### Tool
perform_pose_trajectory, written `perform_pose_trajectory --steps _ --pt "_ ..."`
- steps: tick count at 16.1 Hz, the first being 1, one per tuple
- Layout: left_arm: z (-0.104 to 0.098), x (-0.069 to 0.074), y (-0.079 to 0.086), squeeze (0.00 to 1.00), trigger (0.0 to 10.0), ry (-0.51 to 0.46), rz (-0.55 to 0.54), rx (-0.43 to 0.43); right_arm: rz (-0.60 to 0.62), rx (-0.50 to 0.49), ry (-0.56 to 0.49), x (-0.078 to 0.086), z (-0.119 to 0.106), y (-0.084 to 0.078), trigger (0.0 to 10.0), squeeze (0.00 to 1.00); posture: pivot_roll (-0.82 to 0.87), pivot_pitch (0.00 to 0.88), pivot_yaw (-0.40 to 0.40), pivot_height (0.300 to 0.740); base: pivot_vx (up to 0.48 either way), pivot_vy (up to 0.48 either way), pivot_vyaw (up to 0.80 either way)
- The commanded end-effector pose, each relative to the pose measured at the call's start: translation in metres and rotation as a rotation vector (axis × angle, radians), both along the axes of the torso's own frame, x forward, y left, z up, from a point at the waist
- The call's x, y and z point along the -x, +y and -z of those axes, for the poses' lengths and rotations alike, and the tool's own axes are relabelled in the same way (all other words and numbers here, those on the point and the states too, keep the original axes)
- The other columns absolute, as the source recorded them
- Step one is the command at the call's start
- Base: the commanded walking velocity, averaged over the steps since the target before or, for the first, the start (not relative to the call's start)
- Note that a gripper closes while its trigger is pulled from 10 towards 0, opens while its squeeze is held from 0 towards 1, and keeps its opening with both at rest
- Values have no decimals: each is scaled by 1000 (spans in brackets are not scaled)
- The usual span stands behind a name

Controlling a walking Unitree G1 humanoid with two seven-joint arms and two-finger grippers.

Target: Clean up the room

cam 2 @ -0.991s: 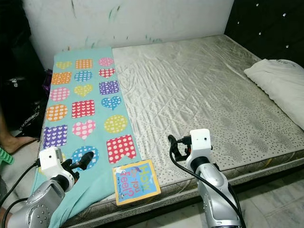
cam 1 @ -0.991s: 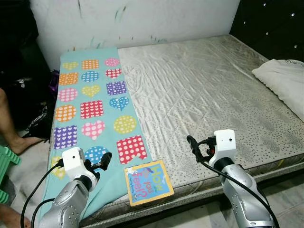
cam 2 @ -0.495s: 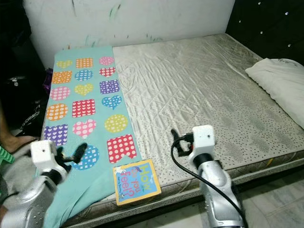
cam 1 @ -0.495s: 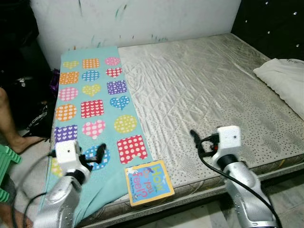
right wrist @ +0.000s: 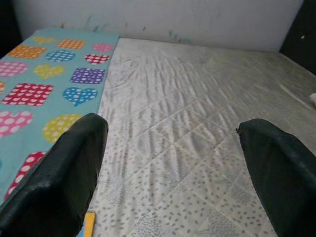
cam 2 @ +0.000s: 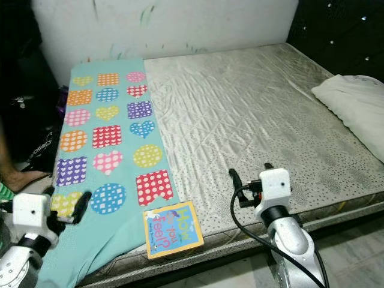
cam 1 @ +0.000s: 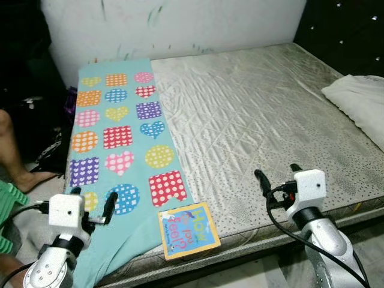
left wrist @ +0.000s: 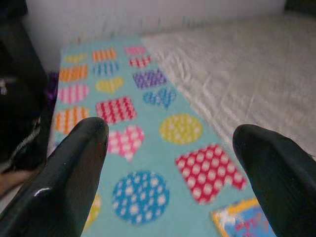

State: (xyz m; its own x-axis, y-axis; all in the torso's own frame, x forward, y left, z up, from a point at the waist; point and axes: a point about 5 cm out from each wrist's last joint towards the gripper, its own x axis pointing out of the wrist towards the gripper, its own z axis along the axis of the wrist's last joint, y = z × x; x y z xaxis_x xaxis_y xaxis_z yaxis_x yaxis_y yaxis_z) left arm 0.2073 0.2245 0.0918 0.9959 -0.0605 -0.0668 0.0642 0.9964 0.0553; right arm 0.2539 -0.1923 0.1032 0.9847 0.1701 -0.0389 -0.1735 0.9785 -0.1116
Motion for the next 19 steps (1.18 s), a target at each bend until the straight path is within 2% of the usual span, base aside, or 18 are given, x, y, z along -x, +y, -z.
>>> perform_pose_trajectory --steps 1,3,5,8,12,19 --pt "-1 0 3 0 10000 -7 -4 -9 -4 10 -12 0 -2 1 10000 0 -138 44 11 740 0 0 0" --pt "2 -3 1 0 10000 6 -8 41 0 17 16 0 1 -2 10000 0 -144 38 14 740 0 0 0" --pt "2 -4 0 0 10000 -4 -4 36 0 21 27 2 2 -3 10000 0 -147 41 15 740 0 0 0" --pt "4 -8 -4 0 10000 -6 -20 94 -17 7 33 5 2 -1 10000 0 -149 39 12 740 0 0 0" --pt "5 -11 -3 0 10000 3 -39 107 -39 16 35 4 3 2 10000 0 -147 35 10 740 0 0 0" --pt "7 -13 -3 0 10000 10 -55 117 -61 9 37 3 2 3 10000 0 -152 33 4 650 0 0 0"
